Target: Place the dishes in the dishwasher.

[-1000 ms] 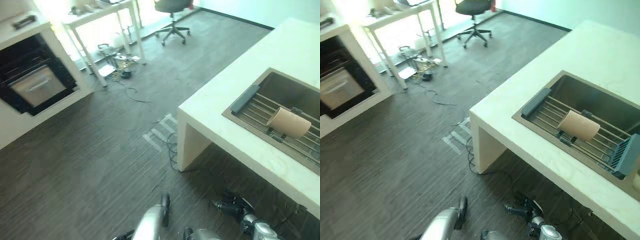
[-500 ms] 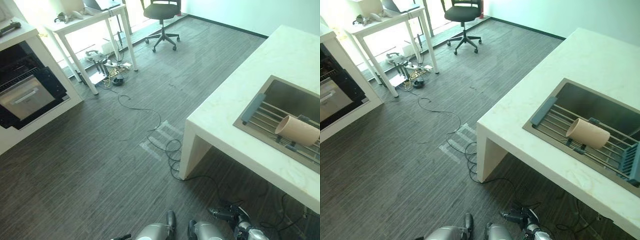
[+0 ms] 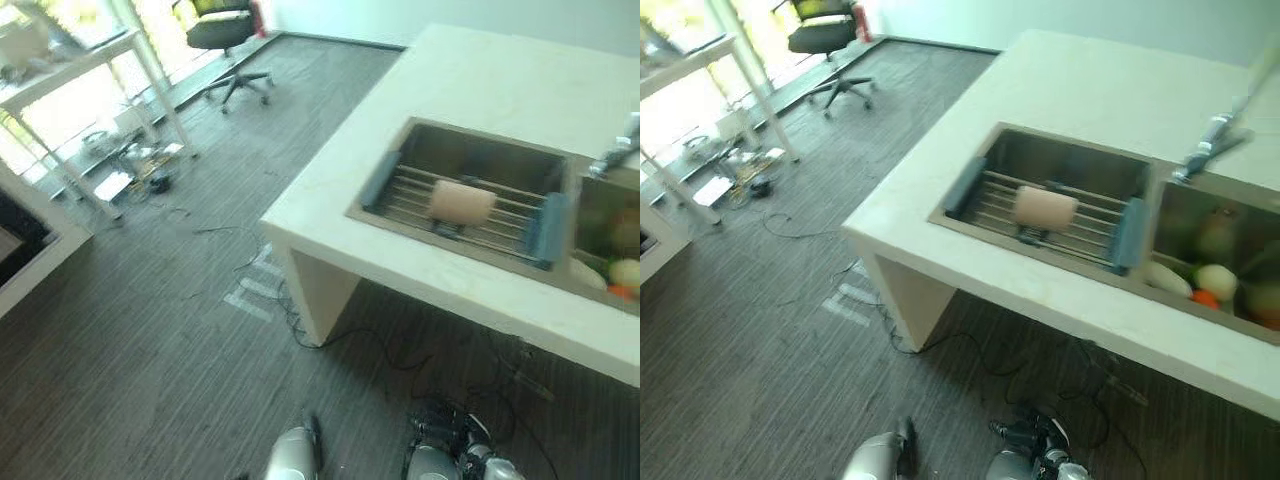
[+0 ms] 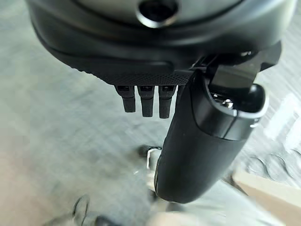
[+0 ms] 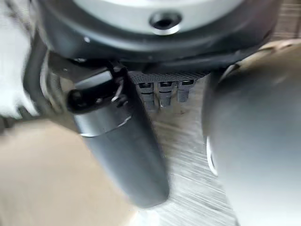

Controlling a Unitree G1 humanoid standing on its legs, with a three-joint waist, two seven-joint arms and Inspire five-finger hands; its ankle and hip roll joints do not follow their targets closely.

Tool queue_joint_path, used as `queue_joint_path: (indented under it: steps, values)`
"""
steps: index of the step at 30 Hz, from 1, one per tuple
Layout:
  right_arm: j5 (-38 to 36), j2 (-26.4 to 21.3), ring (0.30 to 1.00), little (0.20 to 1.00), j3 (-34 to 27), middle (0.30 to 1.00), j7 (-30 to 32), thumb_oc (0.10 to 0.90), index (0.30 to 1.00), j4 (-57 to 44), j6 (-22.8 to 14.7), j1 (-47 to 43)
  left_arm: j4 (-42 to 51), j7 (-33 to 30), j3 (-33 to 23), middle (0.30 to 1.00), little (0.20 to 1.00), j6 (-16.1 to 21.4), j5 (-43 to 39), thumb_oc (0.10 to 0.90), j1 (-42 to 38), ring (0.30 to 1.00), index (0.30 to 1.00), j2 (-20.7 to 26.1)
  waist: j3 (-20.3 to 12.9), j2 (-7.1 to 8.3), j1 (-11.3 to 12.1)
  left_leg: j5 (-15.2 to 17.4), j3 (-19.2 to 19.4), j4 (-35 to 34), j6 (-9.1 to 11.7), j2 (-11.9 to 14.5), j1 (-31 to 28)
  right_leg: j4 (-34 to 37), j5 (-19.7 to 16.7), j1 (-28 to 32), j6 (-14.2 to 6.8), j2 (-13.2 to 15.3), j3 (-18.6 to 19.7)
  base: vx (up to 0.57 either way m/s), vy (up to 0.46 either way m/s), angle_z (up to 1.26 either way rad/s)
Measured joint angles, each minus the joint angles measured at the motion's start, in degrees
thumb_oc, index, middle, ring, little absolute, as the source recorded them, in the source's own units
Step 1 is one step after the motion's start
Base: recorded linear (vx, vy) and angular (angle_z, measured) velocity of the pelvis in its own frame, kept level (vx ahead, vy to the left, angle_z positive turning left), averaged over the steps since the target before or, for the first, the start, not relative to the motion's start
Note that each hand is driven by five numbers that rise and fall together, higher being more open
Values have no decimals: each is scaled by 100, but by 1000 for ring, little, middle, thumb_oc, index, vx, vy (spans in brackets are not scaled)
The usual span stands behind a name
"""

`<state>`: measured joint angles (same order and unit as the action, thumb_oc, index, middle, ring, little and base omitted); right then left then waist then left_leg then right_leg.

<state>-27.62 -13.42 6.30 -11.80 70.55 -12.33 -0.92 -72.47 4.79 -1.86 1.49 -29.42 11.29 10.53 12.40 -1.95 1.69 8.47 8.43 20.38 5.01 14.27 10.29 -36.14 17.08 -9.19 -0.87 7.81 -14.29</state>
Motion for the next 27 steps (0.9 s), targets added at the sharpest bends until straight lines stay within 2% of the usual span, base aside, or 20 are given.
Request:
queue_joint_path:
  steps: [1,2,3,4,5,6,7,8,9,10,11,12,13,14,18,19,21,24,27]
  values:
    - [17,33,900,900,42,900,60,800,900,34,199,70,59,-101,-5,900,900,-28,-51,800,-99,900,900,59,77,497,32,-39,-519,-298,-11,-455,-200,410,425,226,120,-49,160,221,-377,-38]
    - [7,-66,900,900,-14,900,149,800,900,140,241,57,-1,-59,15,900,900,-106,-134,800,-170,900,900,8,88,518,141,-65,-1123,-189,-257,-907,-211,732,273,347,401,-377,346,127,-199,-43]
    - [-13,-283,900,900,-52,900,197,800,900,211,252,92,-61,-104,130,900,900,-48,-147,800,-343,900,900,-48,175,398,160,-120,-983,67,-456,-1324,81,1050,80,484,622,-592,254,153,-66,-31]
    - [-12,-455,900,900,-161,900,219,800,900,245,261,-10,-11,-59,234,900,900,20,-179,800,-621,900,900,-76,444,111,151,-285,-664,100,-446,-1458,853,1344,-71,586,713,-832,19,226,169,3]
    - [-55,-433,900,900,-152,900,220,800,900,249,263,-75,41,-51,232,900,900,51,-175,800,-634,900,900,-68,486,134,149,-405,-699,1,-455,-1479,1082,1431,-85,586,716,-890,26,247,250,8]
    - [-158,-370,900,900,-172,900,233,800,900,272,260,-108,115,-52,243,900,900,48,-176,800,-696,900,900,-45,507,185,137,-517,-784,-133,-486,-1603,1131,1572,-111,604,543,-916,63,260,327,-15]
    - [-189,-351,900,900,-564,900,251,800,900,319,207,-206,49,-78,304,900,900,-31,-170,800,-853,900,900,-254,731,-526,0,-627,-1184,-382,-998,-1213,831,383,-211,322,-652,-1109,190,181,227,-55]
    - [-190,-329,900,900,-481,900,263,800,900,227,213,-151,10,-80,133,900,900,-17,-181,800,-693,900,900,-228,576,-227,29,-590,-1052,-241,-833,-1280,715,715,-45,201,-192,-449,373,213,235,-35]
    - [-188,-331,900,900,-488,900,365,800,900,222,210,-108,-233,-170,115,900,900,-115,-176,800,-817,900,900,-291,489,-319,-244,-412,-996,136,-596,-1287,552,1014,46,492,303,-390,135,165,170,-43]
    - [-185,-283,900,900,-486,900,385,800,900,319,279,-98,-134,-197,-74,900,900,35,-354,800,-854,900,900,-244,470,-239,-238,-464,-911,-297,-592,-1339,62,1221,10,676,282,-464,190,189,182,-4]
    - [-190,-191,900,900,-486,900,389,800,900,371,343,-75,-49,-201,-66,900,900,174,-583,800,-924,900,900,-108,417,-40,-187,-672,-877,-694,-553,-1325,-245,1116,-104,679,40,-402,188,163,143,-30]
    - [-228,-188,900,900,-513,900,373,800,900,461,350,-72,-60,-169,-197,900,900,362,-899,800,-1015,900,900,-57,392,35,-147,-687,-878,-866,-584,-1195,-482,734,-100,559,-175,-384,119,130,107,-11]
    - [-273,-167,900,900,-522,900,368,800,900,450,360,-38,-72,-169,-278,900,900,480,-1060,800,-1012,900,900,-14,293,157,-143,-635,-863,-907,-544,-1257,-521,1137,-122,586,-156,-292,151,83,82,1]
    - [-295,-158,900,900,-606,900,363,800,900,427,349,-19,84,-180,-355,900,900,756,-1282,800,-1058,900,900,42,210,313,-124,-539,-880,-867,-425,-1352,-517,1520,-224,668,63,-193,99,38,59,-1]
    - [-295,-224,900,900,-664,900,336,800,900,349,332,-14,596,-269,-377,900,900,1149,-1542,800,-1029,900,900,102,192,166,-86,-523,-822,-872,-443,-1364,-526,1525,-241,651,72,-172,163,3,24,-9]
    - [-309,-287,900,900,-716,900,241,800,900,350,332,37,952,-501,-540,900,900,1434,-1545,800,-953,900,900,195,127,-26,9,-521,-714,-872,-445,-1350,-509,1457,-254,552,74,-171,262,-35,18,-21]
    - [-311,-321,900,900,-717,900,230,800,900,352,333,139,1157,-736,-751,900,900,1613,-1546,800,-888,900,900,226,56,-159,2,-536,-711,-872,-432,-1352,-507,1414,-258,518,73,-159,267,-41,12,-11]
    - [-313,-343,900,900,-791,900,233,800,900,345,332,268,1248,-987,-968,900,900,1911,-1564,800,-793,900,900,226,-11,-267,-1,-585,-707,-885,-418,-1345,-458,1351,-261,425,82,-154,274,-28,3,-2]
    - [-311,-417,900,900,-926,900,236,800,900,357,367,343,1467,-1351,-1395,900,900,2088,-1887,800,-679,900,900,223,-25,-279,5,-682,-708,-982,-406,-1336,-455,1300,-269,355,96,-153,269,0,0,0]
